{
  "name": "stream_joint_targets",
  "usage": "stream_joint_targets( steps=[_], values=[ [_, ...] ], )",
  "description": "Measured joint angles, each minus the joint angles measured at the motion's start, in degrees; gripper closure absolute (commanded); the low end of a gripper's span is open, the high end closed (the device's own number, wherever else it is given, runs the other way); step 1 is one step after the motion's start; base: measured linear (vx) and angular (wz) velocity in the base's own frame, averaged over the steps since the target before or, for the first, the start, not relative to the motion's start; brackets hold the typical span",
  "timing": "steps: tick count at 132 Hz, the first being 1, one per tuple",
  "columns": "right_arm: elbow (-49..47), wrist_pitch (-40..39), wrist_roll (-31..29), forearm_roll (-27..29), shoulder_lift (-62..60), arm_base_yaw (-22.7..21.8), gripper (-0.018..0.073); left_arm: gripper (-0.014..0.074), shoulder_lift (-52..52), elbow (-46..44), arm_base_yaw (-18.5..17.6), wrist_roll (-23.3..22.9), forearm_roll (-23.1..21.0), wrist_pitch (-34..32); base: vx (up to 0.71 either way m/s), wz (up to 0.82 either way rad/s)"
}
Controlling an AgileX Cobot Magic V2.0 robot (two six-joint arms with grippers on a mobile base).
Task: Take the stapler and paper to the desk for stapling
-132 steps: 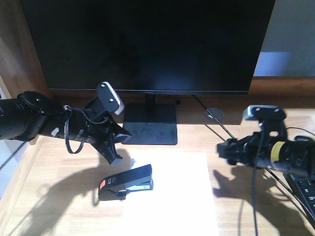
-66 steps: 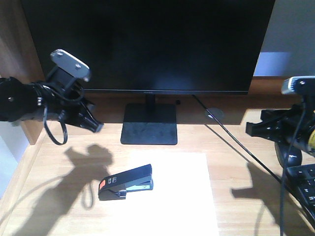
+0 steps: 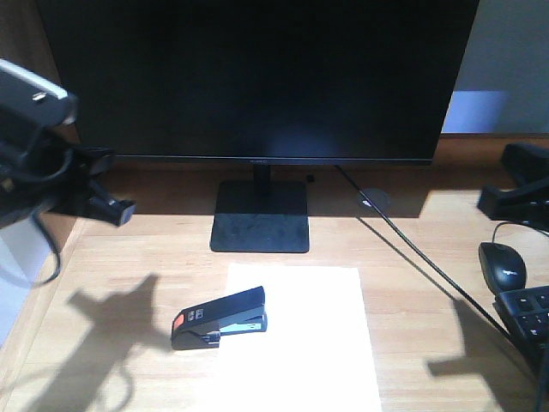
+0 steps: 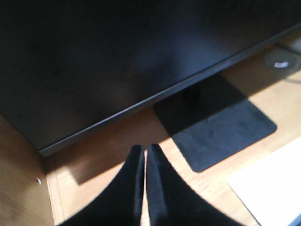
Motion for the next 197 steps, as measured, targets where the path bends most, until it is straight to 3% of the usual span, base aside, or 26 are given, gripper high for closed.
stream_joint_targets(
  steps=[31, 79, 109, 197],
  values=[
    [9.8, 0.1, -0.1, -3.6, -11.0, 0.0, 0.0566, 0.0603, -13.5, 11.3, 0.0, -0.1, 0.0, -6.5, 0.00, 0.00],
    [20.4, 0.0, 0.0, -4.4, -33.0, 0.0, 0.0566, 0.0603, -36.2, 25.3, 0.0, -0.1, 0.0, -6.4, 0.00, 0.00],
    [21.5, 0.0, 0.0, -4.5, -37.6, 0.0, 0.0566, 0.0603, -48.2, 30.8, 0.0, -0.1, 0.0, -3.8, 0.00, 0.00],
    [21.6, 0.0, 0.0, -4.6, -37.6, 0.0, 0.0566, 0.0603, -50.7, 31.2, 0.0, -0.1, 0.0, -3.3, 0.00, 0.00]
  ],
)
